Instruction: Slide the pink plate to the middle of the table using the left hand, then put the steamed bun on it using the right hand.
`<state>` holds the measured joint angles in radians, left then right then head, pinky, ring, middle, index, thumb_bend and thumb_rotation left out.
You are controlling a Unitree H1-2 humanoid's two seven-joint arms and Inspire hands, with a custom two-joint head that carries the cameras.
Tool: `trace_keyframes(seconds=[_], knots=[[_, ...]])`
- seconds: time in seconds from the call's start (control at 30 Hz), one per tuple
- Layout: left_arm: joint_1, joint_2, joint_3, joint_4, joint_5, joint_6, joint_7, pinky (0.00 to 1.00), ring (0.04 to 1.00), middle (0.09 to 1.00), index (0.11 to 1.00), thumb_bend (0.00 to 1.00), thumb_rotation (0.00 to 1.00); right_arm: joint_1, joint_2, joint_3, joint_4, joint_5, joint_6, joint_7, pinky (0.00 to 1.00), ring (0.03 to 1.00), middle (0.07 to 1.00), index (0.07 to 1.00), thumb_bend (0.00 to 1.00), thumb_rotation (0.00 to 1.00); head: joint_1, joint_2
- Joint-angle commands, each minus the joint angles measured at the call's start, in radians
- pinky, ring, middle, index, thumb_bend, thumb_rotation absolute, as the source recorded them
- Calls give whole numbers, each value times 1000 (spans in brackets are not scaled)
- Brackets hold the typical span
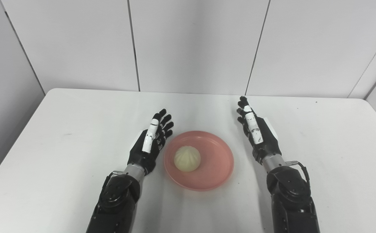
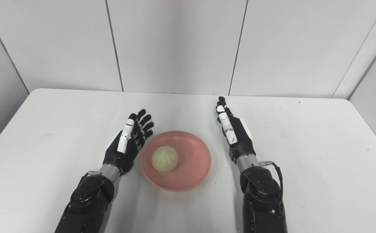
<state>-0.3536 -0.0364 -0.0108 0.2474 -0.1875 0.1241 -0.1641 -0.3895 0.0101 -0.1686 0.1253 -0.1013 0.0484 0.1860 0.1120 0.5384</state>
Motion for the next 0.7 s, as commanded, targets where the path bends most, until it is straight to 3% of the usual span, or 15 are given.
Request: trace_keyframes(seconds=[0.0, 0.1, 0.23, 0.43, 0.67], knots=[[62, 4, 13, 3, 33, 15, 50, 1000, 988, 999, 1000, 592, 1000, 24, 0, 8, 20, 17, -198, -59, 1000, 1000, 1000, 1000, 712, 1000, 3, -1], [81, 1, 17, -16, 43, 5, 61, 1000, 990, 1000, 1000, 605, 1000, 49, -2, 19, 61, 32, -281, -84, 1000, 1000, 1000, 1000, 564, 1000, 7, -3], [103, 0, 20, -39, 46, 4, 67, 1000, 998, 1000, 1000, 603, 1000, 76, -3, 36, 103, 86, -317, -83, 1000, 1000, 1000, 1000, 505, 1000, 12, -14], [107, 9, 24, -19, 51, -16, 60, 1000, 995, 999, 1000, 584, 1000, 85, -8, 72, 93, 113, -274, -85, 1000, 1000, 1000, 1000, 348, 1000, 19, -38], [110, 11, 24, -13, 47, -5, 58, 1000, 992, 997, 1000, 558, 1000, 92, -22, 110, 98, 124, -232, -83, 1000, 1000, 1000, 1000, 283, 1000, 28, -50]])
